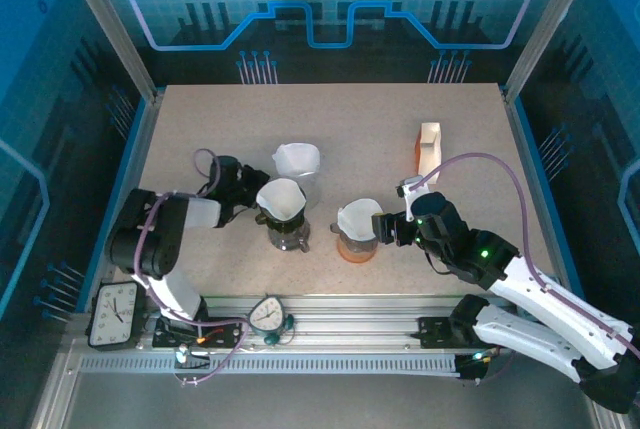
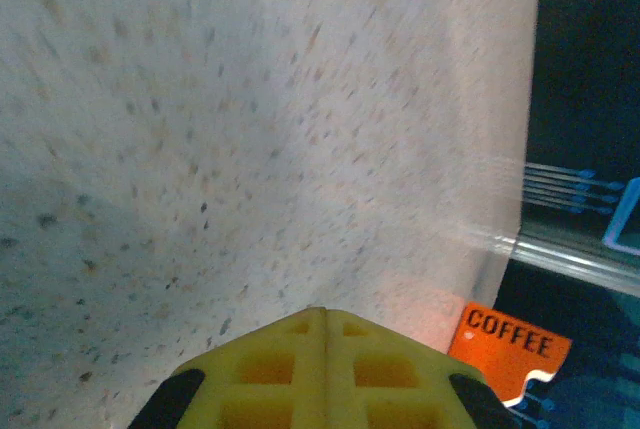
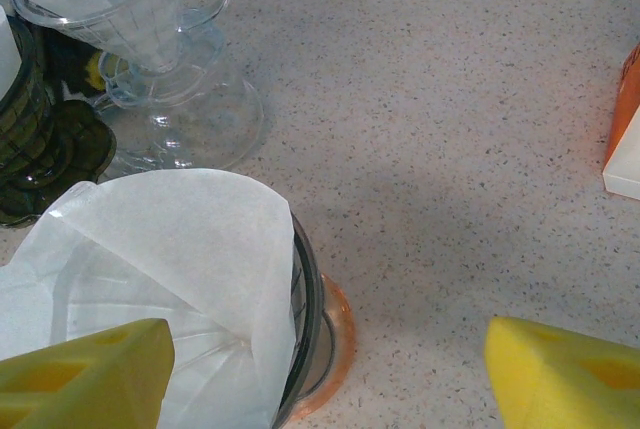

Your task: Place the coffee filter in the dripper

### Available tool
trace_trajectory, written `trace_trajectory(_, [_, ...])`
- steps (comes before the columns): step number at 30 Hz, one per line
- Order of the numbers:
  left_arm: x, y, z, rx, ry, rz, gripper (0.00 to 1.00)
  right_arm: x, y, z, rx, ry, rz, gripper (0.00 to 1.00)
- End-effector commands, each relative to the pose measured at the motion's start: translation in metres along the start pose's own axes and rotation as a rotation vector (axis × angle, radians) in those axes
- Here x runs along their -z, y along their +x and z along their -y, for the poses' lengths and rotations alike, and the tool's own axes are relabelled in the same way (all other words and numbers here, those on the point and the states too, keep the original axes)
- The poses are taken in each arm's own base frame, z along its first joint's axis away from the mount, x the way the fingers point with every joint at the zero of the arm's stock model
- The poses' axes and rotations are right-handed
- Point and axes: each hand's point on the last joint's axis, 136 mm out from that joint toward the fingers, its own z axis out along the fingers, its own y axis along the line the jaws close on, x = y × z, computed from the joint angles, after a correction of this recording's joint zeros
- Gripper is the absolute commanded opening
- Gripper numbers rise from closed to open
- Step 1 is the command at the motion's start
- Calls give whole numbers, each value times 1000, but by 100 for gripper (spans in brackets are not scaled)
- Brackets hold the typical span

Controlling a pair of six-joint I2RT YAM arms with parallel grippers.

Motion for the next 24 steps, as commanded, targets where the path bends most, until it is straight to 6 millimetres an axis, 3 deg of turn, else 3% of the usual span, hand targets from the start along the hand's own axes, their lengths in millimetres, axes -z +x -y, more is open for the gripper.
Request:
trace_trajectory(1, [27,-9,15,-71,1,47,13,8,-15,-2,-32,-7,50,82])
trace_trajectory(3, [44,-15,29,-117,8,89,22,11,-18,0,-39,-2,67,82])
trace_trajectory(6, [74,-25,54,-225,-9,163,47,14,-20,3,-42,8,85,83])
trace_trajectory(8, [93,-33,68,-307,-44,215,71,16,-21,4,-42,12,92,83])
trace_trajectory(9, [102,-38,74,-343,-71,243,95,16,-21,5,-43,14,95,84])
trace_trajectory(15, [127,-76,84,-544,-300,373,99,17,-21,3,-46,-5,108,90])
trace_trajectory(20, [119,-97,70,-801,-440,408,99,18,-20,3,-28,-12,113,96])
trace_trajectory(24, [118,-112,42,-930,-516,484,99,19,-21,4,-16,-7,122,96])
